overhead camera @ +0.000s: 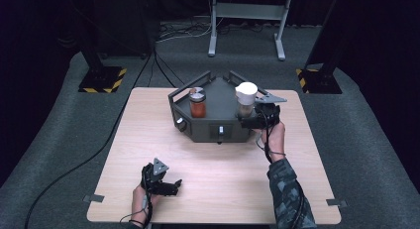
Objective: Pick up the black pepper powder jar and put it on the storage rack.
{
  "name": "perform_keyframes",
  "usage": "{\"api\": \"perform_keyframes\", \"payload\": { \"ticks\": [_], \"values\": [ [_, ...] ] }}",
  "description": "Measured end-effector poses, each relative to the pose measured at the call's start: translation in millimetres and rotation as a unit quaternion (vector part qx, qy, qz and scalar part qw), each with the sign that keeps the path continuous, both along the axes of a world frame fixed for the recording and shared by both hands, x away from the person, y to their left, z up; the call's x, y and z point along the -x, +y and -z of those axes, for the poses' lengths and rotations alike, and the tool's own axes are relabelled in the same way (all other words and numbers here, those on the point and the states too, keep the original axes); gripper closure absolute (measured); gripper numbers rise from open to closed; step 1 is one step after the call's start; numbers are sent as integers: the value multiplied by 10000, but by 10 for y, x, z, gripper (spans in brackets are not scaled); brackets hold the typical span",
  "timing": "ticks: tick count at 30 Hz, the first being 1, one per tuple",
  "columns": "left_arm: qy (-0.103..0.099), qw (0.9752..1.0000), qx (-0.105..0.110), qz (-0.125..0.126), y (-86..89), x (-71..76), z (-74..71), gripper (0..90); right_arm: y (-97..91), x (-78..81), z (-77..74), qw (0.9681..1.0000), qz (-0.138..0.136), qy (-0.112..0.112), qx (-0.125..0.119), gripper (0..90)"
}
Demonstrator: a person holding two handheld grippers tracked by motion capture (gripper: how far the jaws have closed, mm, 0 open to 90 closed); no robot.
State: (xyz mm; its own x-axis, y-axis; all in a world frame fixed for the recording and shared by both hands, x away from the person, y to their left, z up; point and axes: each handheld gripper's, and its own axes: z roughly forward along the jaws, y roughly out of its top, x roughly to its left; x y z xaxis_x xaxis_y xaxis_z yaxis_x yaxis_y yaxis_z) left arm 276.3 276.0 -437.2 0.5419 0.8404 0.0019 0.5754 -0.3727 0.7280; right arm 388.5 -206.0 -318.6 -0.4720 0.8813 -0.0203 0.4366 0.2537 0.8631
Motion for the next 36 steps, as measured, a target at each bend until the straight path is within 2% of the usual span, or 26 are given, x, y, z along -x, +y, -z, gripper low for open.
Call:
{"api": "perform_keyframes", "payload": {
  "ticks": [5, 13, 23, 25, 26, 28, 30, 34, 36],
  "values": [
    [5, 10000, 3, 1, 1, -2, 0, 36, -47, 92, 34, 9998, -41, 132, 104, 0],
    [1, 10000, 1, -6, -2, 1, 0, 35, -132, 297, 145, 9996, -34, 207, 206, 0],
    [-7, 10000, -8, -2, -3, 3, 0, 35, -232, 685, 357, 9990, -47, 342, 291, 0],
    [-12, 10000, -2, -9, -5, 6, 2, 35, -235, 713, 374, 9989, -39, 352, 301, 0],
    [-16, 10000, -4, -9, -6, 8, 3, 35, -241, 776, 411, 9987, -20, 383, 344, 0],
    [-17, 10000, -5, -10, -7, 8, 2, 35, -291, 900, 505, 9989, 33, 398, 243, 0],
    [-20, 10000, -7, -10, -8, 10, 3, 35, -305, 952, 542, 9989, 69, 428, 200, 0],
    [-26, 10000, -11, -10, -9, 12, 3, 35, -350, 1143, 735, 9979, 232, 576, 190, 0],
    [-30, 10000, -10, -12, -10, 14, 4, 35, -399, 1219, 818, 9977, 304, 591, 110, 0]
  ]
}}
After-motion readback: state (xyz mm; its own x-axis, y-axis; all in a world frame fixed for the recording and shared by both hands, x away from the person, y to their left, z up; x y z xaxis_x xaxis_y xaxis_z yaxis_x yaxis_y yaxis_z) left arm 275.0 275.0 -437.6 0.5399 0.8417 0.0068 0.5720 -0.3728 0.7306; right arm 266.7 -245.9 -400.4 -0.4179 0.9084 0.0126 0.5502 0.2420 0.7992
